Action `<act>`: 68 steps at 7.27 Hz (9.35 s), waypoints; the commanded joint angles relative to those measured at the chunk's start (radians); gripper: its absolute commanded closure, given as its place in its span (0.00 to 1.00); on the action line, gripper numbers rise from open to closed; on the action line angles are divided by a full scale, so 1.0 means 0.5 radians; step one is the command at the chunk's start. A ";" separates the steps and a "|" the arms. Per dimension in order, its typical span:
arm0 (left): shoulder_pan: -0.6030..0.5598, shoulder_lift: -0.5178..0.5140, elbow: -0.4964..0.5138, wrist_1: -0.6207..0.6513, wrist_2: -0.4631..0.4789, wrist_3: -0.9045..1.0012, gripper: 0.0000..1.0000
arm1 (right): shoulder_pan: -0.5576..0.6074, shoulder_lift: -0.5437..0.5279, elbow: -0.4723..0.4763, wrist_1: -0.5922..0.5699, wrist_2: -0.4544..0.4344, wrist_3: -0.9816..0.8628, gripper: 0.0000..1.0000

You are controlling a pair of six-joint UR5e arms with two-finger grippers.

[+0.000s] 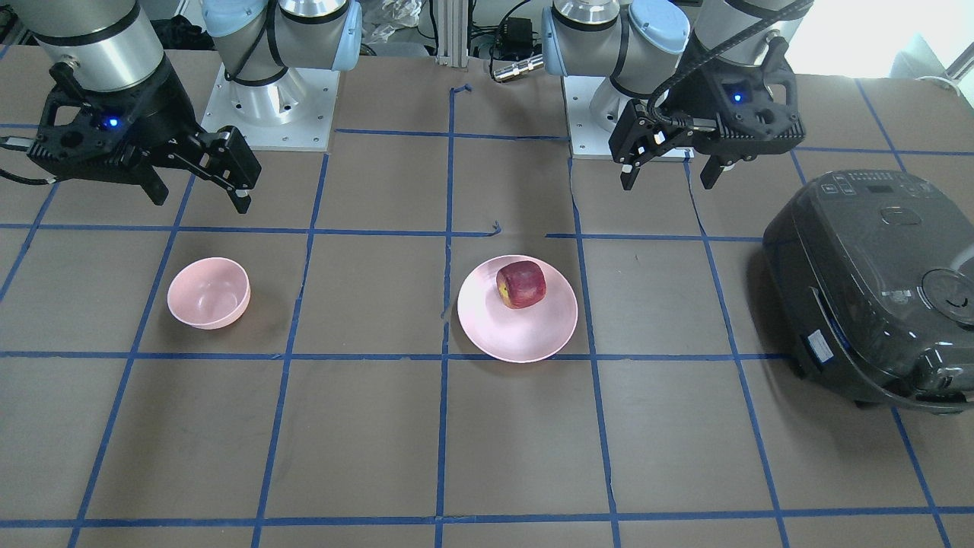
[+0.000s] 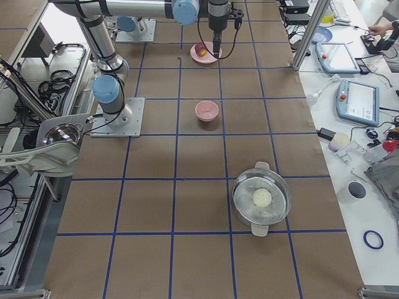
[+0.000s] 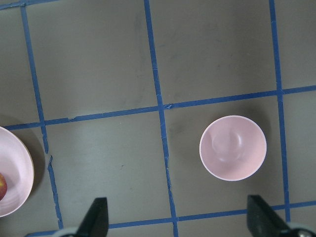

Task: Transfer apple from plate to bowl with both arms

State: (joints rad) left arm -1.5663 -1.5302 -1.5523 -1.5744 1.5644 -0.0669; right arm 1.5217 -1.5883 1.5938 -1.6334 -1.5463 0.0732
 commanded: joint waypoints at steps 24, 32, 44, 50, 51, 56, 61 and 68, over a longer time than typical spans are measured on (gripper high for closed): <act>-0.214 -0.121 -0.006 0.010 0.007 -0.191 0.00 | -0.542 0.197 0.226 -0.091 0.025 -0.551 0.00; -0.454 -0.477 -0.686 0.982 -0.018 -0.734 0.00 | -0.632 0.378 0.804 -0.874 -0.006 -0.944 0.00; -0.454 -0.719 -0.795 1.103 -0.134 -0.955 0.69 | -0.632 0.550 0.862 -0.915 -0.009 -0.926 1.00; -0.494 -0.603 -0.354 0.837 -0.150 -0.961 1.00 | -0.214 0.446 0.681 -0.541 0.450 -0.489 1.00; -0.512 -0.569 -0.256 0.741 -0.150 -0.965 1.00 | -0.002 0.458 0.684 -0.568 0.475 -0.290 1.00; -0.629 -0.529 -0.144 0.701 -0.156 -1.078 1.00 | 0.177 0.599 0.813 -0.850 0.509 -0.079 1.00; -0.935 -0.603 -0.169 0.695 -0.180 -1.381 1.00 | 0.105 0.389 0.563 -0.491 0.210 -0.109 0.00; -1.080 -0.995 -0.203 1.142 -0.226 -1.777 1.00 | -0.055 0.280 -0.049 0.097 0.025 -0.110 0.00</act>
State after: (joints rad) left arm -2.1056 -1.9925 -1.6566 -1.0559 1.4530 -0.9411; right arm 1.4960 -1.4466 1.5838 -1.5944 -1.5311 0.0182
